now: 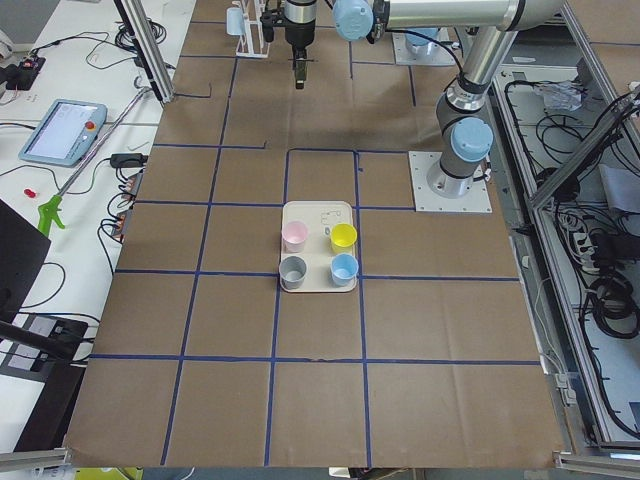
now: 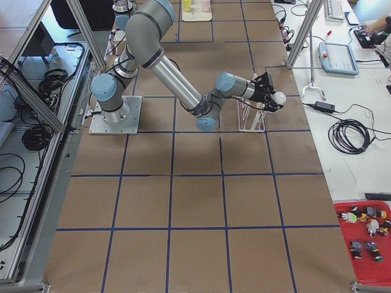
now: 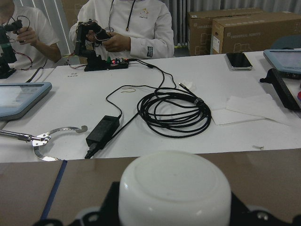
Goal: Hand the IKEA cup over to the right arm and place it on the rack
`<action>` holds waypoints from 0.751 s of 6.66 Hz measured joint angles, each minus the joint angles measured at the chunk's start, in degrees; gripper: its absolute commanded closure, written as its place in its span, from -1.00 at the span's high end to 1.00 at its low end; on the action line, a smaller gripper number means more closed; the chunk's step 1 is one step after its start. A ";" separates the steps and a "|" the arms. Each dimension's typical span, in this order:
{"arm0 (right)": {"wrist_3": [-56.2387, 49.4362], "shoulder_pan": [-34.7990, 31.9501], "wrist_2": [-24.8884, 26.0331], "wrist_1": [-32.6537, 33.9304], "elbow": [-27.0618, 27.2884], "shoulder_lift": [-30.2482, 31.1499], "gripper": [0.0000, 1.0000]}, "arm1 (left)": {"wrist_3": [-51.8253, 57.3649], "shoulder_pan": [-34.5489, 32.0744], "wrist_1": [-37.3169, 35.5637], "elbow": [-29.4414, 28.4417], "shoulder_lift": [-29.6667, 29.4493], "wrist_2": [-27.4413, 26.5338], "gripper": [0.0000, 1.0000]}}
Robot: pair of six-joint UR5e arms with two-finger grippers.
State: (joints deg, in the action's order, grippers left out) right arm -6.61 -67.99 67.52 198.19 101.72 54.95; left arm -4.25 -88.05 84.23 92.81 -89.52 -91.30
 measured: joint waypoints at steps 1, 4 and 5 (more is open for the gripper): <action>0.05 -0.03 0.21 0.09 0.34 0.01 1.00 | 0.08 -0.06 -0.10 0.00 -0.06 0.05 0.99; 0.83 -0.13 0.88 -0.29 0.23 0.31 1.00 | 0.04 -0.10 -0.20 0.00 -0.13 0.07 0.99; 0.87 -0.20 0.84 -0.43 0.09 0.61 1.00 | 0.03 -0.10 -0.21 0.00 -0.16 0.07 0.99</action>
State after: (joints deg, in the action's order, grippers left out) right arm -5.73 -68.19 68.36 197.76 101.81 55.56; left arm -4.22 -88.15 84.02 92.81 -89.68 -91.23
